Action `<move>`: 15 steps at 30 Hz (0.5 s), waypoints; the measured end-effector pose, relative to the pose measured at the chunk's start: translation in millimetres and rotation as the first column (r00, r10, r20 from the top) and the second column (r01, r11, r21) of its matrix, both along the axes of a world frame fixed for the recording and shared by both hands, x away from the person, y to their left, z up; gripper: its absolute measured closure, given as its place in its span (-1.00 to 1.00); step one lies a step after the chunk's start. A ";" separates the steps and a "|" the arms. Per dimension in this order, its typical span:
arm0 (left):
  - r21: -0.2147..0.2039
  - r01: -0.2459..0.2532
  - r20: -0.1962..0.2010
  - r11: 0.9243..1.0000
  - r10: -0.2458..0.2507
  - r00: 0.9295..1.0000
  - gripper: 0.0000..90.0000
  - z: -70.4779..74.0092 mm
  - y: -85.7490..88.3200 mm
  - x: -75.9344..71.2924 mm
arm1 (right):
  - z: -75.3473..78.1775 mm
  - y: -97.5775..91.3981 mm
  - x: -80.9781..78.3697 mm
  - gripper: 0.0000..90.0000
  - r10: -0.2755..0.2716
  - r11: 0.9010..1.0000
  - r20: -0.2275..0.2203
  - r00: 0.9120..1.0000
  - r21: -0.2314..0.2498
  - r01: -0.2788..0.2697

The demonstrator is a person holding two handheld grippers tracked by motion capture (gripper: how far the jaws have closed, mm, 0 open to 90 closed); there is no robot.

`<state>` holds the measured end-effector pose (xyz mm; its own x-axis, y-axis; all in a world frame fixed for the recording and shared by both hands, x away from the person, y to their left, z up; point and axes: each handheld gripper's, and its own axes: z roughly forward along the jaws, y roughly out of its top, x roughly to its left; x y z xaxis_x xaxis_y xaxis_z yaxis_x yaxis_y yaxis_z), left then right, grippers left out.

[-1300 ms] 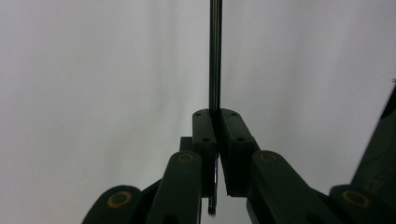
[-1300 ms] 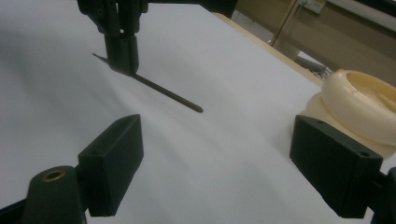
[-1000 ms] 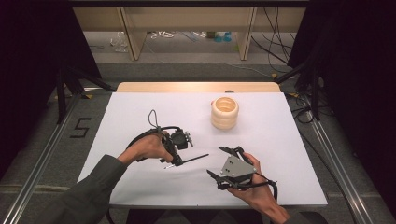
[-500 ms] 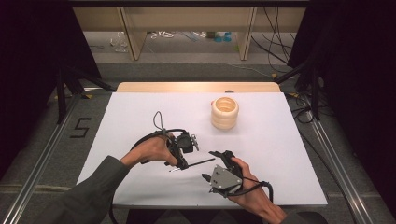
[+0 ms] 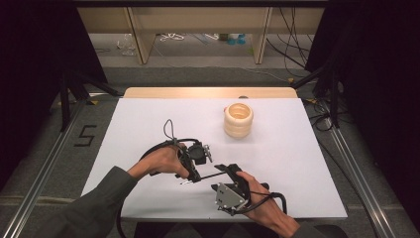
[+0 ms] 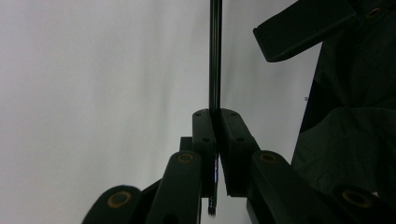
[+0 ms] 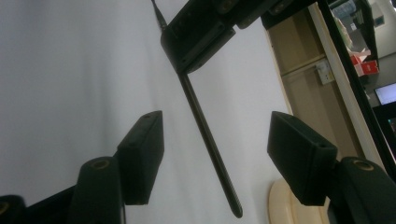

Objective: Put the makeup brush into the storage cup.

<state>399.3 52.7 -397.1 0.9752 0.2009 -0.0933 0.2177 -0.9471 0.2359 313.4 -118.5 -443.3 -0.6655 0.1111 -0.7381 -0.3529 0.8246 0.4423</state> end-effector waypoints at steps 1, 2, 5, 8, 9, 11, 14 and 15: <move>0.001 0.001 -0.002 1.000 -0.001 1.000 0.88 -0.2 -0.6 -0.5 | 0.4 0.6 0.2 -0.13 0.014 1.000 0.012 1.000 -0.022 -0.014; 0.002 0.001 -0.002 1.000 -0.001 1.000 0.89 0.0 -1.0 -0.5 | -1.4 3.0 -2.0 -0.09 0.003 1.000 0.018 1.000 -0.026 -0.003; 0.000 0.006 -0.001 1.000 -0.006 1.000 0.89 0.8 -2.2 -1.3 | -2.5 4.8 -3.1 -0.03 0.012 0.999 0.020 1.000 -0.046 -0.011; 0.003 0.010 0.004 1.000 -0.010 1.000 0.89 1.8 -3.6 -2.1 | -1.7 5.7 -2.7 0.03 0.033 0.997 0.054 0.998 -0.074 -0.029; 0.011 0.015 0.000 1.000 -0.015 1.000 0.89 2.7 -4.2 -2.3 | -2.6 6.4 -3.5 0.06 0.025 0.997 0.060 0.998 -0.072 -0.021; 0.005 0.010 -0.001 1.000 -0.010 1.000 0.88 3.1 -5.3 -3.4 | -2.8 6.9 -4.7 0.09 0.025 0.996 0.069 0.997 -0.091 -0.019; 0.006 0.018 0.001 1.000 -0.018 1.000 0.88 4.4 -6.5 -3.5 | -2.0 8.7 -3.4 0.15 0.063 0.991 0.105 0.992 -0.125 -0.050; 0.000 0.018 0.007 1.000 -0.018 1.000 0.89 4.0 -6.9 -3.8 | -2.5 8.8 -4.3 0.16 0.052 0.991 0.104 0.993 -0.124 -0.039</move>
<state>395.4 45.8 -393.0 0.9792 0.1835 -0.0861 0.1991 -0.9508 0.2376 309.0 -109.7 -445.8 -0.5843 -0.0127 -0.8114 -0.4310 0.8521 0.2970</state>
